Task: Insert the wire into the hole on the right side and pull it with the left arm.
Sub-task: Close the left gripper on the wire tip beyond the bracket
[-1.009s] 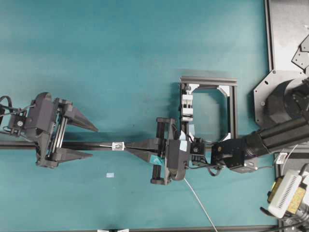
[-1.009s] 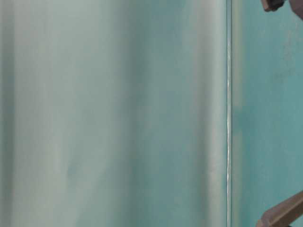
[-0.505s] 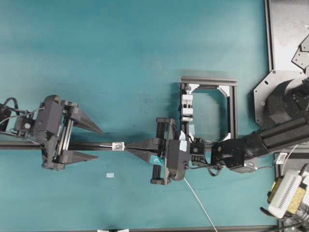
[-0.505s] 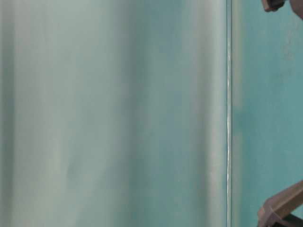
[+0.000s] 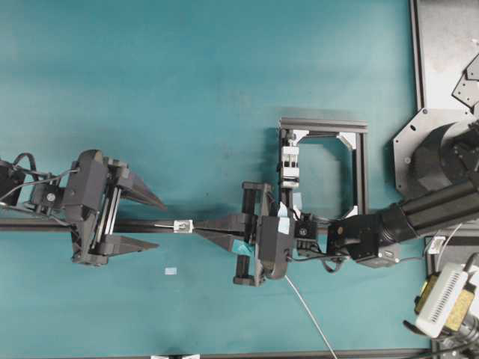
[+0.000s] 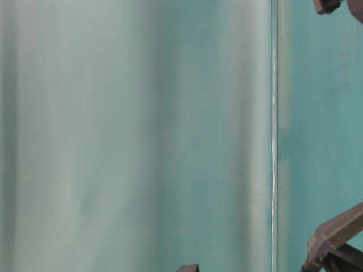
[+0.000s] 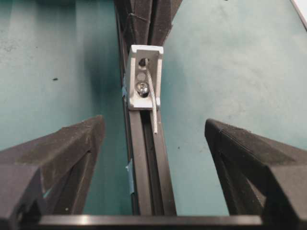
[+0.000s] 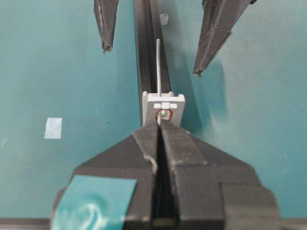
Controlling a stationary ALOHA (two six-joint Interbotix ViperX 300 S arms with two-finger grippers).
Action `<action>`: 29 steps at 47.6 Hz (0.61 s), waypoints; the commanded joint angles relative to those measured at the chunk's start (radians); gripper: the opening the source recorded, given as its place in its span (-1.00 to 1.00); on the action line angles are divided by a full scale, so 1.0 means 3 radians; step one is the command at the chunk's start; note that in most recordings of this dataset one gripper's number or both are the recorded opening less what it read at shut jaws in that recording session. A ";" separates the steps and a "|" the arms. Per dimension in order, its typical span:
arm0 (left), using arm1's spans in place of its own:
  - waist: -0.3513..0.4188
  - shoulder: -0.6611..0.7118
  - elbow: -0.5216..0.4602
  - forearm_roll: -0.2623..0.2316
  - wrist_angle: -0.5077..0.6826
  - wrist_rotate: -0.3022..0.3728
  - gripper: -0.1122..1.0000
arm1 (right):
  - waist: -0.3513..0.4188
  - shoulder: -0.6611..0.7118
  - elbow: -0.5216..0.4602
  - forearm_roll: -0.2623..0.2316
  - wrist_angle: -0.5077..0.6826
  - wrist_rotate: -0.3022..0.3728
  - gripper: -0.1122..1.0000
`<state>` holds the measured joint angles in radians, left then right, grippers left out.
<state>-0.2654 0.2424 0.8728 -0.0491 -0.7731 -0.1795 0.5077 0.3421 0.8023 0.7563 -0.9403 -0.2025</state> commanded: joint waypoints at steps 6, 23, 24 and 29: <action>0.0000 -0.0082 -0.0077 -0.0005 -0.0010 0.0010 -0.66 | -0.0010 -0.0041 -0.0056 -0.0015 -0.0005 -0.0005 -0.78; 0.0000 -0.0056 -0.0102 -0.0005 0.0010 0.0020 -0.98 | -0.0010 -0.0041 -0.0056 -0.0015 -0.0005 0.0005 -0.78; 0.0005 -0.0056 -0.0102 -0.0005 0.0010 0.0020 -0.98 | -0.0010 -0.0041 -0.0061 -0.0015 0.0000 0.0005 -0.78; 0.0005 -0.0056 -0.0102 0.0005 0.0010 0.0031 -0.98 | -0.0010 -0.0041 -0.0077 -0.0015 0.0061 0.0005 -0.78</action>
<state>-0.2638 0.2439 0.8590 -0.0491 -0.7655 -0.1733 0.5077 0.3421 0.8007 0.7563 -0.9296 -0.2010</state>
